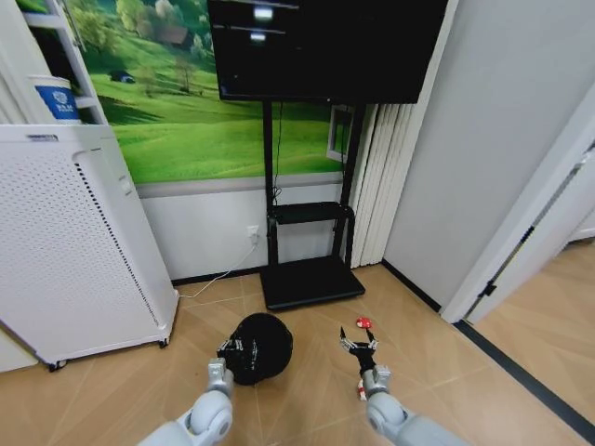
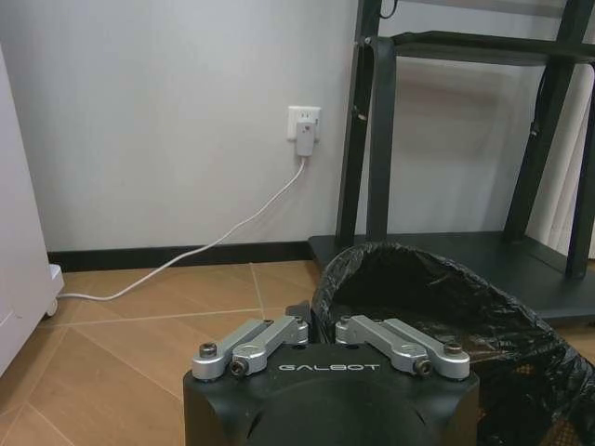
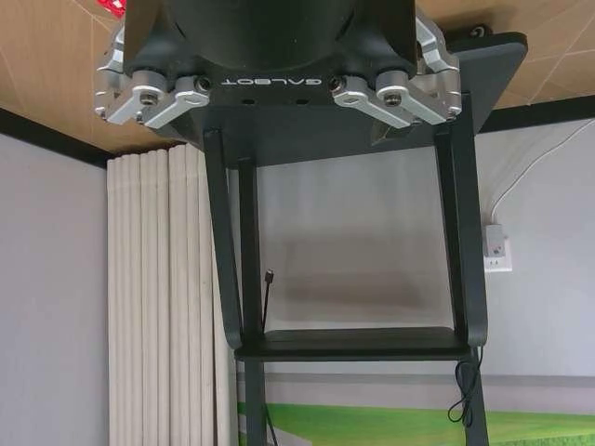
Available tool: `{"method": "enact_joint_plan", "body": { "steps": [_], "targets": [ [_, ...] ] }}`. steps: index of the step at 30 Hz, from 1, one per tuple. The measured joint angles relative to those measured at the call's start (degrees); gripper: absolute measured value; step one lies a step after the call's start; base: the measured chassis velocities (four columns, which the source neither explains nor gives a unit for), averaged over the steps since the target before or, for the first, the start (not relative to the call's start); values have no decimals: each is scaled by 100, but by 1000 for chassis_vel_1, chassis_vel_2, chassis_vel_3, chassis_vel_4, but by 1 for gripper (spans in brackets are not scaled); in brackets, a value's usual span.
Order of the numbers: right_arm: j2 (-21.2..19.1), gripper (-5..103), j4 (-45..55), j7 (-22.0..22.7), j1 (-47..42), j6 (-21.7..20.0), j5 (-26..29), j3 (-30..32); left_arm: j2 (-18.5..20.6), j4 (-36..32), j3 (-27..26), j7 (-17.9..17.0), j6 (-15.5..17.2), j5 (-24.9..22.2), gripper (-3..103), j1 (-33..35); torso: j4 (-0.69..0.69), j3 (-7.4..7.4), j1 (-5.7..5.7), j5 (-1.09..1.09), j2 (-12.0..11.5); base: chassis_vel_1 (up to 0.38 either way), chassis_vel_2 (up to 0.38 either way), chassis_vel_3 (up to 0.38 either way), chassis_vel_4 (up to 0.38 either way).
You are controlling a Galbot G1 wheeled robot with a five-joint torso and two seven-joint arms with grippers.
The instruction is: Pick up the trash bin and place the garbage on the floor into it.
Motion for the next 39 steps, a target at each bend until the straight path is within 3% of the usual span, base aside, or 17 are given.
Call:
{"method": "enact_joint_plan", "body": {
  "steps": [17,22,24,39],
  "targets": [
    [-32,100,-73,-154,-159,254,-346,139,-28,38,-1,66,-129,45,7,-24,-2,-56,-27,0,-80,0,0,0,0],
    [-100,100,-42,-654,-241,472,-445,162,-27,23,-33,62,-159,58,7,8,-2,-57,-27,0,-81,0,0,0,0],
    [-145,100,-44,-1059,-294,654,-496,170,-19,-16,-59,51,-175,75,7,53,-2,-57,-27,0,-82,0,0,0,0],
    [-179,100,-109,-1379,-305,810,-604,169,-16,-100,-146,47,-208,133,7,165,-2,-57,-28,-1,-82,-100,0,105,-1]
  ]
}}
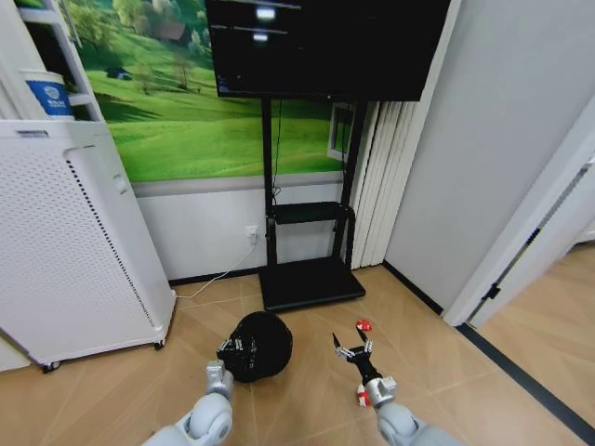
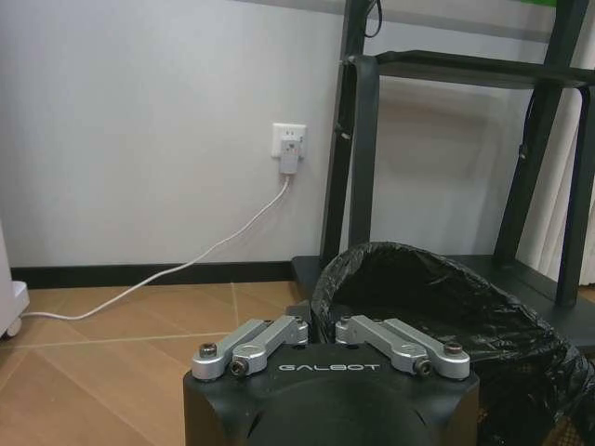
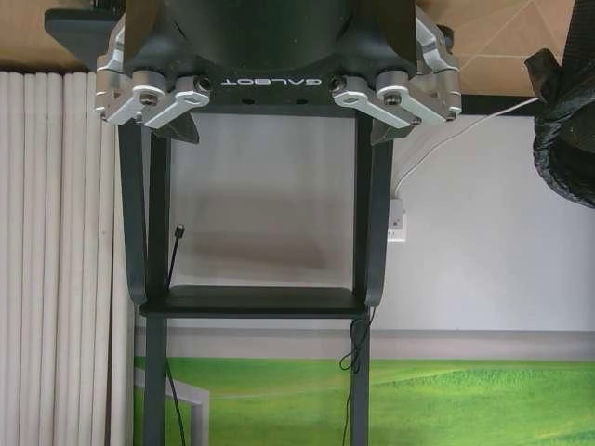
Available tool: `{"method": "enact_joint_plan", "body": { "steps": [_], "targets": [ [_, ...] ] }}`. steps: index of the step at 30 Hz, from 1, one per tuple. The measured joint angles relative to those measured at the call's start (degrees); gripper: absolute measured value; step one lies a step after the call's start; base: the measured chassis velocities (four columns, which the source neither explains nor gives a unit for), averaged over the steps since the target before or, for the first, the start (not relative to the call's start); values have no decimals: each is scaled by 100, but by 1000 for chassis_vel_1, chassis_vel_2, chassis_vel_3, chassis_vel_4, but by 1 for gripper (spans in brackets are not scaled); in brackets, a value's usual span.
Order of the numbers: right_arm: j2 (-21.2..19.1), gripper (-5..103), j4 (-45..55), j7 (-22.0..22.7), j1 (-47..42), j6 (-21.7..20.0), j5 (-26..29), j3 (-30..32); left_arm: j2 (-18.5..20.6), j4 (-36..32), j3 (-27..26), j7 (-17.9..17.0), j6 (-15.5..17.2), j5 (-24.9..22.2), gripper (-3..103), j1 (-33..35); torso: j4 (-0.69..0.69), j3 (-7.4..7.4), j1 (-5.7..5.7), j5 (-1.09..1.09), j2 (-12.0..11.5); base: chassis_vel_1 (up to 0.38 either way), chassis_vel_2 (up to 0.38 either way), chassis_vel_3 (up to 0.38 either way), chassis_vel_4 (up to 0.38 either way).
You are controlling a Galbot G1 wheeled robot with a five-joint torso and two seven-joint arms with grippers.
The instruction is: Pick up the trash bin and place the garbage on the floor into it.
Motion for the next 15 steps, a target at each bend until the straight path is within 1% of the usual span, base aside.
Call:
{"method": "enact_joint_plan", "body": {
  "steps": [2,5,7,9,10,11,13,15],
  "targets": [
    [2,100,-67,-161,-51,161,-53,42,6,-48,-72,3,-8,57,7,86,0,0,0,1,0,-247,-34,272,16],
    [11,100,-76,-227,-111,233,-66,85,12,-56,-83,5,-9,61,7,97,2,1,1,2,0,-267,-65,267,75],
    [12,100,-61,-286,-164,274,-104,122,11,-57,-83,4,-8,61,7,91,0,1,2,-1,-1,-256,-82,226,130],
    [13,100,-40,-418,-231,353,-103,173,-8,-56,-64,4,-9,61,7,79,-1,1,2,4,-1,-261,-206,225,216],
    [6,100,-5,-480,-250,359,-61,200,-25,-50,-44,4,-9,61,7,74,0,1,1,-5,-1,-237,-235,216,261],
    [6,100,-5,-480,-250,359,-61,200,-25,-50,-44,4,-9,61,7,74,0,1,1,-5,-1,-237,-235,216,261],
    [6,100,-26,-527,-262,385,-108,242,-49,-36,-12,-2,-7,58,7,58,0,0,0,3,-1,-235,-300,240,282],
    [5,100,-46,-537,-261,398,-138,253,-56,-32,-1,-1,-7,58,7,52,0,0,0,3,-1,-250,-306,281,311]
  ]
}}
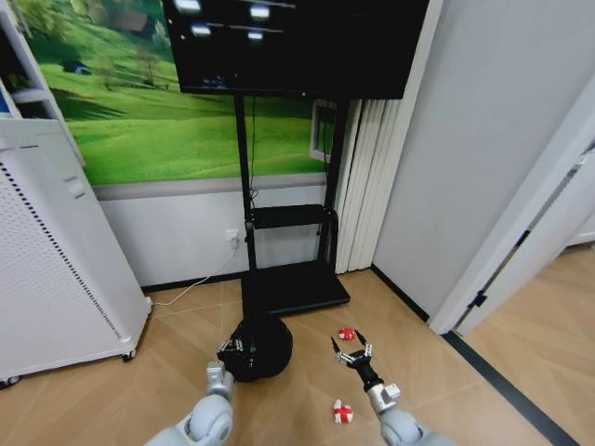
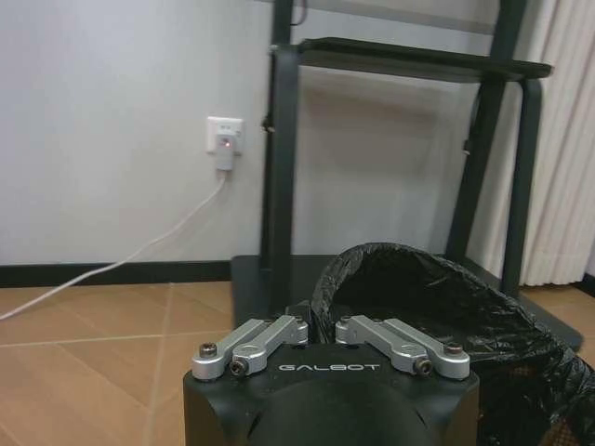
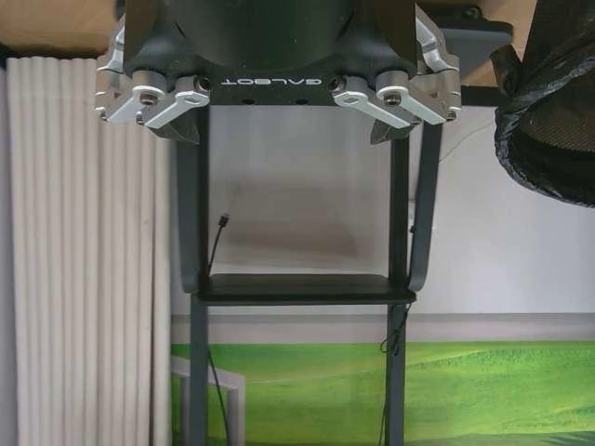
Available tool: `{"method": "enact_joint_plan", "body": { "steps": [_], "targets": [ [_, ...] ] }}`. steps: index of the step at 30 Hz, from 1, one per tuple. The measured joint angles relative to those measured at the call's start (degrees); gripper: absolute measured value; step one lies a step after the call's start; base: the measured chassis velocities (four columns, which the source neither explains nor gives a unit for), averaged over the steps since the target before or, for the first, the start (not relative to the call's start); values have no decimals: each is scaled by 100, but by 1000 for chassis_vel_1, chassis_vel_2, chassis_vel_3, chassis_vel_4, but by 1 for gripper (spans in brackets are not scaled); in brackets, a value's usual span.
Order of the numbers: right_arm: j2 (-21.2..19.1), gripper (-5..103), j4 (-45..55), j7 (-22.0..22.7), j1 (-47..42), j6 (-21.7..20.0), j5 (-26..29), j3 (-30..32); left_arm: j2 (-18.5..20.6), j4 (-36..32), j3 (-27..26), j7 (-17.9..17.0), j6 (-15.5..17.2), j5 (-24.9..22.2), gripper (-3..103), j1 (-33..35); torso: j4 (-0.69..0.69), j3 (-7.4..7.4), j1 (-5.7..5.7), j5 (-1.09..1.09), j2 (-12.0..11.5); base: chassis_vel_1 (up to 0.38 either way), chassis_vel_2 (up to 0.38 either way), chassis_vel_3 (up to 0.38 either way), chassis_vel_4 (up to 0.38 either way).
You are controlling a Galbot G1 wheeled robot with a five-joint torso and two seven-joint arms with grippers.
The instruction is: Pick up the trash bin and place the garbage on the floor into it.
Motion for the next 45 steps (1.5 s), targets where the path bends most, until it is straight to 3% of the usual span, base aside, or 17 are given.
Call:
{"method": "enact_joint_plan", "body": {
  "steps": [2,5,7,11,13,15,16,17,22,30,41,45],
  "targets": [
    [10,100,-43,23,-4,28,-136,20,-17,4,18,-4,6,-4,7,-11,-1,-1,-1,-9,1,-301,-341,309,355],
    [18,100,-53,137,-25,27,-339,25,-32,5,23,-12,15,-3,7,-12,-2,0,-1,4,0,-344,-343,325,335],
    [-4,100,46,370,-60,-50,-570,-29,-49,3,25,-9,18,6,7,-4,-3,0,0,-8,1,-353,-336,362,298],
    [-30,100,267,772,-80,-270,-622,-188,-22,-64,18,-50,38,5,7,22,-5,1,1,3,0,-248,-225,272,181],
    [-49,100,444,1139,-57,-482,-509,-388,198,-324,-118,-160,70,-91,7,150,-4,1,1,-9,0,-70,-122,109,43],
    [-43,100,490,1244,-37,-539,-438,-492,380,-467,-217,-183,77,-139,7,242,-2,0,0,-1,0,-20,-24,20,52],
    [-28,100,531,1322,6,-602,-349,-648,647,-639,-385,-199,67,-168,7,402,1,-1,0,4,1,0,0,0,0],
    [-6,100,532,1338,61,-621,-330,-755,837,-741,-513,-198,42,-172,7,539,2,0,0,-4,1,94,53,-33,12],
    [185,100,276,1227,373,-536,-491,-1188,1217,-1006,-934,-153,-29,-145,7,1110,5,0,0,-3,1,96,73,-69,-39],
    [379,100,-191,644,637,-254,-521,-1603,1107,-1067,-1098,-93,-70,-24,7,1409,-2,0,0,-3,1,14,16,-11,-7],
    [430,100,-627,503,735,-185,-751,-1755,1104,-1050,-1087,-156,-74,27,7,1489,-2,0,0,-4,1,0,0,0,0],
    [469,100,-816,514,842,-224,-771,-1969,1272,-1242,-1389,-210,-71,20,7,1968,-1,0,0,-2,1,0,0,0,0]
  ]
}}
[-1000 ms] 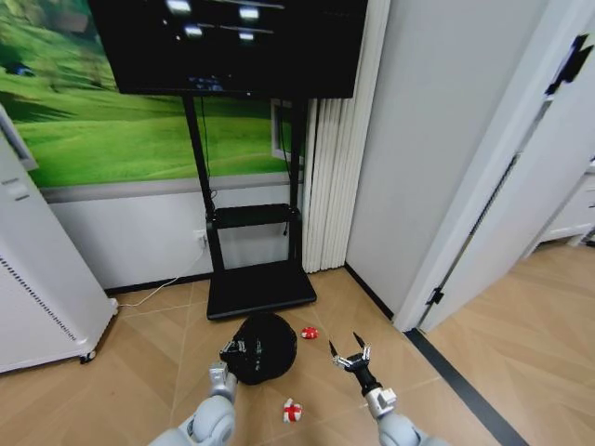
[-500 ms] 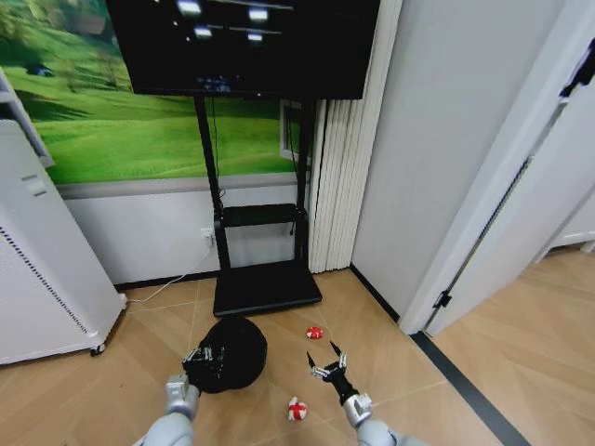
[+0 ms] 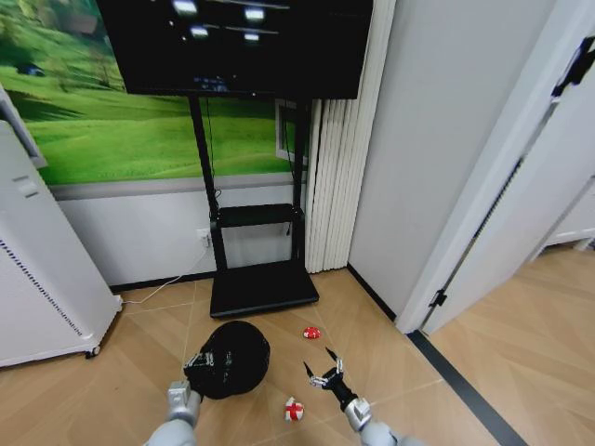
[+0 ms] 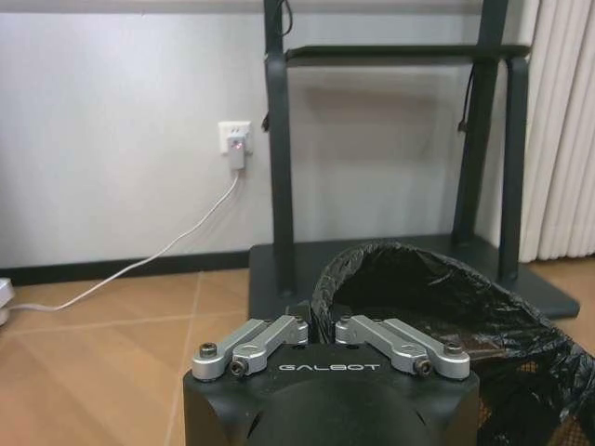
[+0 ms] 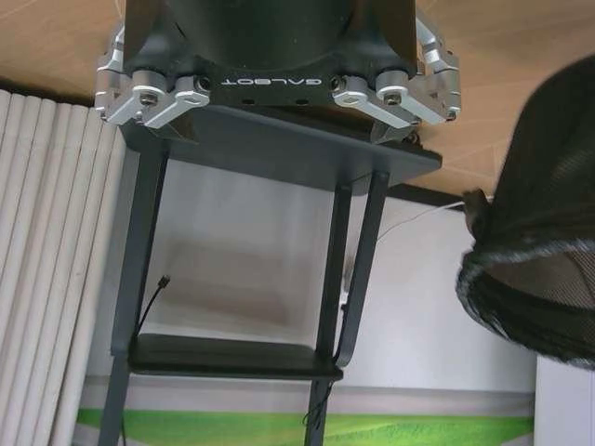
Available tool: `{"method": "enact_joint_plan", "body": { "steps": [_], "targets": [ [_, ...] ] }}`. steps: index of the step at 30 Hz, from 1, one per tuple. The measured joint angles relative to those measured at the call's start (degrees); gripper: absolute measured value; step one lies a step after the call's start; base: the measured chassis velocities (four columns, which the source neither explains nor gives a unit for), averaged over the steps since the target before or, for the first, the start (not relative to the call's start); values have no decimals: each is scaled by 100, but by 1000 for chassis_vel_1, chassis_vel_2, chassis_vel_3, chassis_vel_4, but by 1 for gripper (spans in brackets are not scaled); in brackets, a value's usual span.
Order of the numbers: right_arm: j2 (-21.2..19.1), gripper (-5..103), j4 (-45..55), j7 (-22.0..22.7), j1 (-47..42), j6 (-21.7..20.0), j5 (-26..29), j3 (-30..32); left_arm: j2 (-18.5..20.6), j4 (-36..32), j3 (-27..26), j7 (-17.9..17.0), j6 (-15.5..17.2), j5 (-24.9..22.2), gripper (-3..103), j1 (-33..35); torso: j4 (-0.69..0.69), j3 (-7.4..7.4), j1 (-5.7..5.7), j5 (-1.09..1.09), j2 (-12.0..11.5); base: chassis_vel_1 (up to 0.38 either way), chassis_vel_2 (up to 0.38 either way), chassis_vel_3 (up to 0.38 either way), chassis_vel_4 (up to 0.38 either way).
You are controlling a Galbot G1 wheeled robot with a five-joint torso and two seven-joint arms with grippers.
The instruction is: Pick up the trash bin and place the garbage on the floor into it.
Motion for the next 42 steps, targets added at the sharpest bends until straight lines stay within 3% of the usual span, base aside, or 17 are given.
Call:
{"method": "enact_joint_plan", "body": {
  "steps": [13,19,25,33,42],
  "targets": [
    [963,100,-1331,-528,408,282,-87,-655,-88,-564,-1773,176,-135,656,7,2556,1,0,0,0,0,0,0,0,0],
    [1044,100,-1603,-647,614,284,-69,-814,-287,-623,-2275,339,-265,874,7,3275,1,0,0,1,0,0,0,0,0],
    [867,100,-1760,-746,669,285,-54,-806,-457,-597,-2357,421,-337,1028,7,3475,0,0,0,-1,0,0,0,0,0],
    [860,100,-2193,-1294,784,293,161,-569,-555,-468,-2270,469,-387,1177,7,3469,1,0,0,-1,0,0,0,0,0],
    [1022,100,-2507,-1448,622,298,-10,-365,-590,-410,-2240,487,-429,1259,7,3524,0,1,0,0,0,0,0,0,0]
  ]
}}
